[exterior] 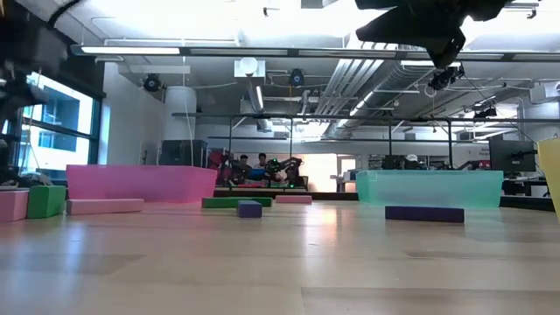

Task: Sort blocks
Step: Put the green block into the yellow bin

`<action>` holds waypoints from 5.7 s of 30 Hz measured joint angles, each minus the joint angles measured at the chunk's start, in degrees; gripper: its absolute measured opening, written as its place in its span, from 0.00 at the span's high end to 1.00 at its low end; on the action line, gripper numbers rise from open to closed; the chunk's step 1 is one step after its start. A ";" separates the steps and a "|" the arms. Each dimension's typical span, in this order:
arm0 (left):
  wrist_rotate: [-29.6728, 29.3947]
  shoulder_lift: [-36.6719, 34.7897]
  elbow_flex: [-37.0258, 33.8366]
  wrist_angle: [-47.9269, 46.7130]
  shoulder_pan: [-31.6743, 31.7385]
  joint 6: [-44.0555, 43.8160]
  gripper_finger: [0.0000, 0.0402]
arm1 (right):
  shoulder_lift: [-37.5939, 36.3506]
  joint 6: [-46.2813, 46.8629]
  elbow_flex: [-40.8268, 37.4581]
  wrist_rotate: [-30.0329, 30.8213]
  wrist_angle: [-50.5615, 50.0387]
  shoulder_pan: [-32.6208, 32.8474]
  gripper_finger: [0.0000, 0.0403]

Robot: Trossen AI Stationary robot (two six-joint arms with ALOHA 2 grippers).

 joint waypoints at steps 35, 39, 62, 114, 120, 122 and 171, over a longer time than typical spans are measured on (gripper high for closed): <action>-7.51 2.87 0.00 3.98 12.35 27.81 0.40 | 0.00 -1.01 0.00 0.02 -0.03 0.00 0.59; -7.32 2.87 0.00 6.89 12.40 31.18 0.40 | 0.00 -1.00 0.00 0.02 -0.03 0.00 0.59; -1.75 2.89 -3.96 11.72 16.91 37.73 0.62 | 0.00 -0.98 0.00 0.04 -0.05 0.00 0.59; -13.30 6.66 5.27 75.63 14.17 64.51 0.94 | 20.13 -33.24 15.50 5.09 25.27 -6.77 0.59; -12.88 7.84 5.33 75.89 14.15 64.50 0.94 | 20.24 -33.84 18.56 2.32 19.85 -6.15 0.59; -12.90 7.92 5.33 75.98 14.15 64.48 0.94 | 20.24 -34.16 19.20 2.30 18.13 -5.76 0.61; -16.62 7.85 5.40 61.84 14.02 58.01 0.67 | 7.56 90.55 19.78 -51.42 -77.80 26.68 0.84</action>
